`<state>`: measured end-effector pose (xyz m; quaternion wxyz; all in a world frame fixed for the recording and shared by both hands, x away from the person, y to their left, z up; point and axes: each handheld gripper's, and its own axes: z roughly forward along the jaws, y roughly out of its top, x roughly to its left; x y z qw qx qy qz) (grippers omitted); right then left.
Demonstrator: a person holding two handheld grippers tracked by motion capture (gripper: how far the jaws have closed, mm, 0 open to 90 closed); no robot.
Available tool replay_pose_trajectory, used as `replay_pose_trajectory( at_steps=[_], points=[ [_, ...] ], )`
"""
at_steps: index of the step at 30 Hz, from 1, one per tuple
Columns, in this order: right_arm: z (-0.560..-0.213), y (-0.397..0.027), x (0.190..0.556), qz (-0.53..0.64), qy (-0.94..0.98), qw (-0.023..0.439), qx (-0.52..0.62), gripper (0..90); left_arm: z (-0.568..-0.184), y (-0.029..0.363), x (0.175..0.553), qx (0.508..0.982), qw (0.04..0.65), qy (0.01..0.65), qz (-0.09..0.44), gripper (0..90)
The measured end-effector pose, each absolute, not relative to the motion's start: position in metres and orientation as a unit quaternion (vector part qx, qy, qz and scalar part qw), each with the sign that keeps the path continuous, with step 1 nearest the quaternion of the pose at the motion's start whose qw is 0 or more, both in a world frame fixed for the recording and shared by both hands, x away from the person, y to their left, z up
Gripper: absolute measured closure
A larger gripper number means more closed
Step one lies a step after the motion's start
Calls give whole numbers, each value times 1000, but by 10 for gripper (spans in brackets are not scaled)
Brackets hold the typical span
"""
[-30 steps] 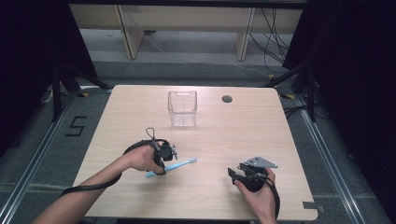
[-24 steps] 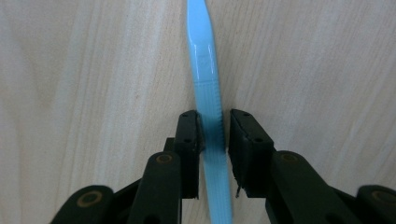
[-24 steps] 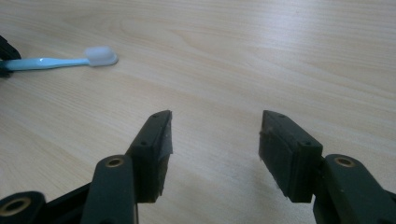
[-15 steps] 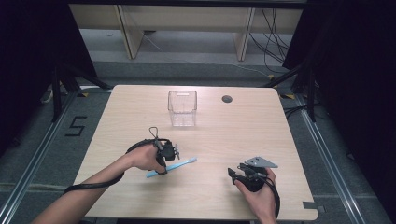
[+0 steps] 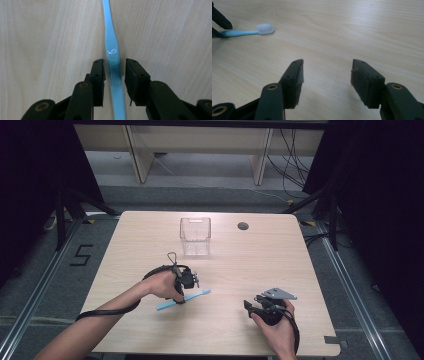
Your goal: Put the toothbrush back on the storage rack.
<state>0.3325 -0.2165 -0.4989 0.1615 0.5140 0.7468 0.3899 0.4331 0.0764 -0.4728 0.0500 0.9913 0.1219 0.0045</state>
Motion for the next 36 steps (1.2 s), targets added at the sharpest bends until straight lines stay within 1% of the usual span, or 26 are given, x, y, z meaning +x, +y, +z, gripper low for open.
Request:
replay_pose_trajectory(
  at_steps=[3,9,13,16,18,22,23,25,28,30,32,33,36],
  points=[
    [-499,-217,333,389,751,167,507,443,-473,73,435,992,48,121,5,680],
    [-500,-216,333,392,749,158,510,443,-475,67,436,992,45,114,6,682],
    [-500,-218,333,389,752,169,505,443,-475,65,437,993,42,109,8,682],
    [-500,-218,333,389,752,169,505,443,-475,63,438,993,39,106,12,683],
    [-500,-217,334,393,751,160,507,443,-476,62,439,994,38,106,11,685],
    [-500,-218,333,389,753,167,504,442,-478,59,438,994,36,102,11,692],
    [-501,-217,333,393,751,160,506,442,-477,59,438,994,34,99,11,694],
    [-500,-218,333,389,750,160,510,442,-477,59,438,994,34,99,11,696],
    [-500,-218,332,388,748,161,514,442,-478,59,437,995,31,95,9,714],
    [-500,-215,331,389,742,149,525,442,-477,58,437,995,27,91,7,733],
    [-501,-215,332,395,744,156,516,442,-478,58,437,996,26,89,6,738],
    [-500,-216,331,388,745,155,519,442,-478,58,437,996,25,85,6,763],
    [-501,-215,332,397,742,151,518,442,-478,57,436,996,23,80,4,774]
  ],
)
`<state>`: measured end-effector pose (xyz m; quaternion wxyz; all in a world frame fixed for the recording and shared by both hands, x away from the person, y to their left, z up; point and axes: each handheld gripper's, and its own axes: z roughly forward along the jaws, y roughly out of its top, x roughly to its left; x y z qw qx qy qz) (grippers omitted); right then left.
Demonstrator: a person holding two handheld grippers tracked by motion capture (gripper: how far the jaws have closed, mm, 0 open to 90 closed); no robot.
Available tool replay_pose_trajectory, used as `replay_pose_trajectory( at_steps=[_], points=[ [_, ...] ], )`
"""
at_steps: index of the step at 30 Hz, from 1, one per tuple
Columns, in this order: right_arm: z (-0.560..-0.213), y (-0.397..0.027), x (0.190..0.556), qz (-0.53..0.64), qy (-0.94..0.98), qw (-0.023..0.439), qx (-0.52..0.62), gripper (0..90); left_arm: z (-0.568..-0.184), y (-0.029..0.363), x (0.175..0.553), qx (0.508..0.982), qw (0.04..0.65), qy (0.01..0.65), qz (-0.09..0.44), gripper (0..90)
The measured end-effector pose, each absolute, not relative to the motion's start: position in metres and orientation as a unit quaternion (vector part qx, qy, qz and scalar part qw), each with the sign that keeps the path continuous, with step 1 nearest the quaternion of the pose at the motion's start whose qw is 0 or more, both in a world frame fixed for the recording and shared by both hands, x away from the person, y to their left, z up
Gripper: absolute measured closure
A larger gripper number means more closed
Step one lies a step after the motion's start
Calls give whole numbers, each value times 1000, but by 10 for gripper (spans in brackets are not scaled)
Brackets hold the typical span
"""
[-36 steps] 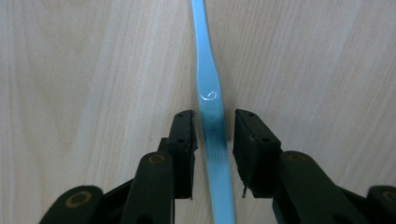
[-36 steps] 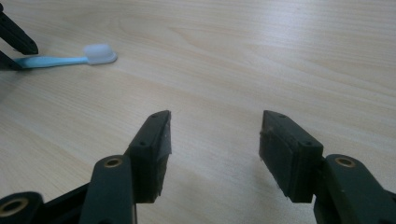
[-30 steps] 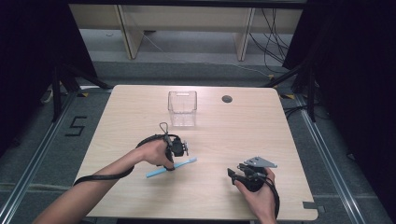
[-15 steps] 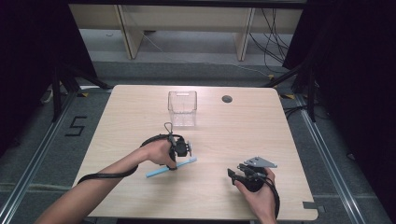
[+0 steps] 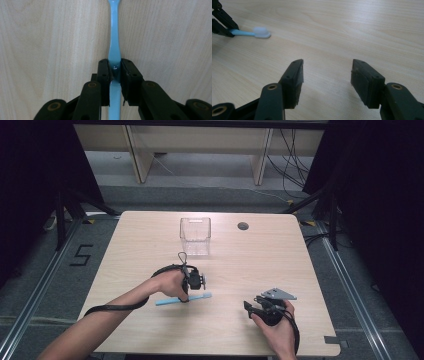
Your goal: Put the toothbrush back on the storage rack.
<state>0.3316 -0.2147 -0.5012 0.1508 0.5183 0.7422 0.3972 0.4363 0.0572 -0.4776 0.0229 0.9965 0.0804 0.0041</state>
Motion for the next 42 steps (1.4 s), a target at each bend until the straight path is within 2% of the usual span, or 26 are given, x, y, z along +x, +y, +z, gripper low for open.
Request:
replay_pose_trajectory(
  at_steps=[2,4,17,33,34,35,42],
  points=[
    [-501,-217,332,393,748,163,509,442,-478,57,436,997,25,76,8,779],
    [-502,-215,332,398,743,154,516,443,-477,57,436,997,22,74,6,781],
    [-502,-218,333,385,752,165,508,440,-473,60,435,997,41,65,8,784],
    [-503,-219,333,395,748,166,506,439,-449,80,436,984,153,81,36,784],
    [-501,-217,331,387,744,154,523,439,-448,81,436,983,158,81,38,784],
    [-502,-219,332,387,752,169,506,439,-447,83,436,982,166,84,39,784],
    [-502,-219,332,384,753,172,507,439,-445,93,437,974,203,96,44,784]
  ],
)
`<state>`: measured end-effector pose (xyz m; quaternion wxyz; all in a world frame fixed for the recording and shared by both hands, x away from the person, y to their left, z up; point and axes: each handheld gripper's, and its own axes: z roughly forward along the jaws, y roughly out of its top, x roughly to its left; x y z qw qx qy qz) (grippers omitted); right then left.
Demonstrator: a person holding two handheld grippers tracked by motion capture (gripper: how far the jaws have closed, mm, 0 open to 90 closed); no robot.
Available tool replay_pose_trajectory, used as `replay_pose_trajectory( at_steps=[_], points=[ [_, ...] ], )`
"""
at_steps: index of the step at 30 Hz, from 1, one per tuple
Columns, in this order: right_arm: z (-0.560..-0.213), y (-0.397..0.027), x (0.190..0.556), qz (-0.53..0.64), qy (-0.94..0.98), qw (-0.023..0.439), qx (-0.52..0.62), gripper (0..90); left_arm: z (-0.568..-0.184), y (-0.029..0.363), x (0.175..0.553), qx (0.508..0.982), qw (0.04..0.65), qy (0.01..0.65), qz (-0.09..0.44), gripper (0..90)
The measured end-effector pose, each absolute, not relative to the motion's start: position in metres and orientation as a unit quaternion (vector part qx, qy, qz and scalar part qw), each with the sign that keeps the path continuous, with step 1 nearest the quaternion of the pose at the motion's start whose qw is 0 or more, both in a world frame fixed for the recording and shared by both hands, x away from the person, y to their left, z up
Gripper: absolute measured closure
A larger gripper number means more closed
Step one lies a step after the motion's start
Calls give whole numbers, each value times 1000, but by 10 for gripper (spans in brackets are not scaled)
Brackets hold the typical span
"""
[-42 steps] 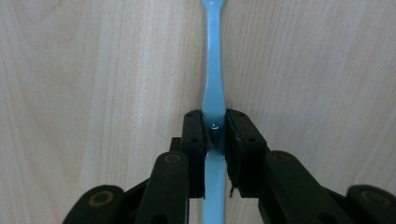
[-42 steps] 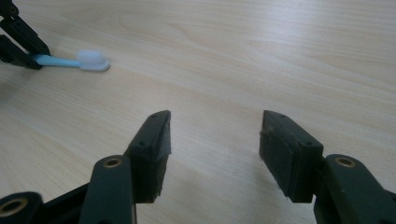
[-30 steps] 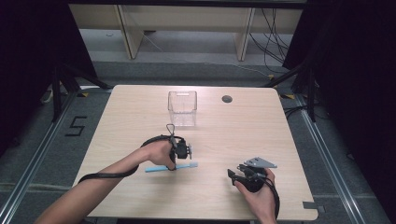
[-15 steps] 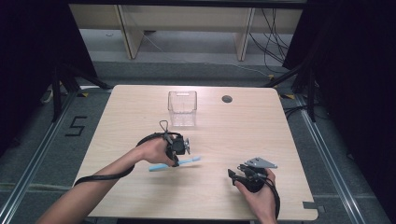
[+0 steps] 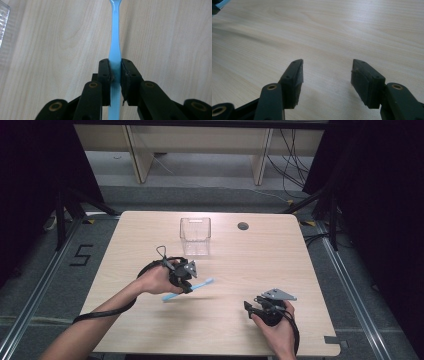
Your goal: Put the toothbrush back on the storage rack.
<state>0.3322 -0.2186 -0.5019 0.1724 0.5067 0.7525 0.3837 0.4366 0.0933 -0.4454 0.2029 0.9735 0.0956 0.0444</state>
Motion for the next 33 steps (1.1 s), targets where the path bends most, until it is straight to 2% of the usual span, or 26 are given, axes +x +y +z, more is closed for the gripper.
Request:
replay_pose_trajectory(
  at_steps=[10,11,16,17,22,23,24,33],
  points=[
    [-503,-218,332,386,752,172,506,439,-440,102,433,951,278,127,53,784],
    [-502,-216,330,387,744,155,522,439,-440,103,433,946,290,134,53,784],
    [-502,-216,330,387,743,156,523,439,-437,110,436,941,303,137,65,784],
    [-503,-218,332,387,752,174,505,439,-438,112,436,939,306,140,66,784],
    [-502,-218,333,386,753,176,503,439,-435,118,439,933,320,145,77,784],
    [-502,-216,331,390,747,160,514,439,-436,118,438,926,334,156,78,784],
    [-502,-216,331,387,747,164,515,439,-433,121,440,930,328,143,85,784],
    [-503,-217,332,392,748,171,507,439,-428,129,442,899,390,169,104,784]
  ],
)
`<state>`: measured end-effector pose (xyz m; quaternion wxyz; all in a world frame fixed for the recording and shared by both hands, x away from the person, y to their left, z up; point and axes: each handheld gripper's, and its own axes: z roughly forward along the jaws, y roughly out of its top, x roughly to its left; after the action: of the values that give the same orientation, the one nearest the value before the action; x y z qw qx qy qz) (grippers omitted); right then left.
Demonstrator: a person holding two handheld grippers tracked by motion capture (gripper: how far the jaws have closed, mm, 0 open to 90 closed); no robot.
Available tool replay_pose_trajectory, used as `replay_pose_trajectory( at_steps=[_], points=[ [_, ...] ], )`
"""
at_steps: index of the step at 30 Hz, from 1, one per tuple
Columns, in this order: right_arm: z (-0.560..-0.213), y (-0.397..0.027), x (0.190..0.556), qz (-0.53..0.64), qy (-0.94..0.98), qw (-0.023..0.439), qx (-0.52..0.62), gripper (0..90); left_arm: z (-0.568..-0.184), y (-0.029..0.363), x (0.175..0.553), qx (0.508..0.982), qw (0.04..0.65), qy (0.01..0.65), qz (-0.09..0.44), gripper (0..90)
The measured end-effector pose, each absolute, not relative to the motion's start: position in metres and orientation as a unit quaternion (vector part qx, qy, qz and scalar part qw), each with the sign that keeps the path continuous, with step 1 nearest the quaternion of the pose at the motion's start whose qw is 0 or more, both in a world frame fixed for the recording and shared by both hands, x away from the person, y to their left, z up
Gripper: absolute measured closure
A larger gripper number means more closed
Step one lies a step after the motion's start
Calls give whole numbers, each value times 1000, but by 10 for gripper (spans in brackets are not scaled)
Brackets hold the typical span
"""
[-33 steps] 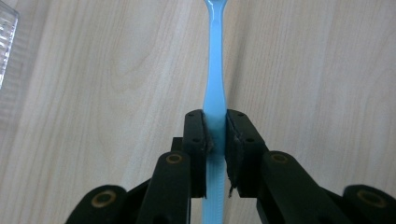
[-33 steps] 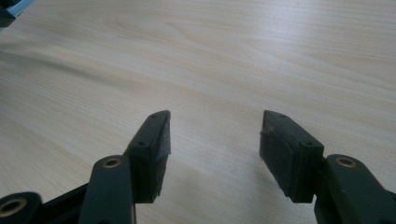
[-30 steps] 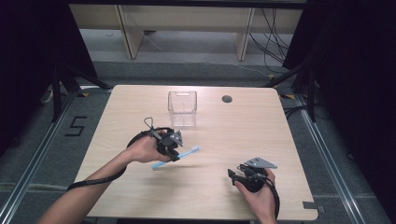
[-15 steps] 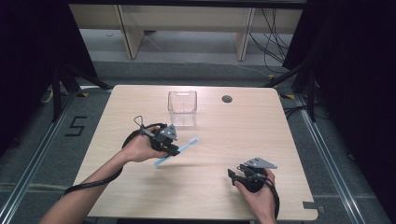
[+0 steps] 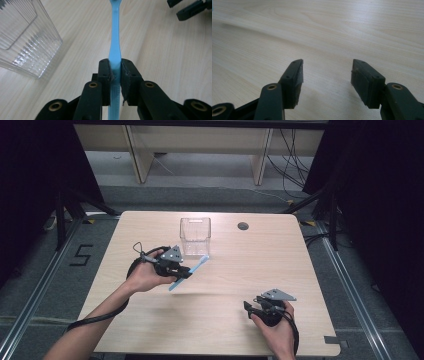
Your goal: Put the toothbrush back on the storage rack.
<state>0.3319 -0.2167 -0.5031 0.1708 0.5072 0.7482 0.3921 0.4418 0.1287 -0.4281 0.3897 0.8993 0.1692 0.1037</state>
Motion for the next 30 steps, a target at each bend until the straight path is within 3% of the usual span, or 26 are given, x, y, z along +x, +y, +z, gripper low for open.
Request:
replay_pose_trajectory(
  at_steps=[18,30],
  points=[
    [-504,-216,332,400,743,165,511,439,-426,146,446,819,513,215,138,784],
    [-503,-214,330,392,735,158,530,436,-430,154,453,774,563,243,157,783]
  ],
)
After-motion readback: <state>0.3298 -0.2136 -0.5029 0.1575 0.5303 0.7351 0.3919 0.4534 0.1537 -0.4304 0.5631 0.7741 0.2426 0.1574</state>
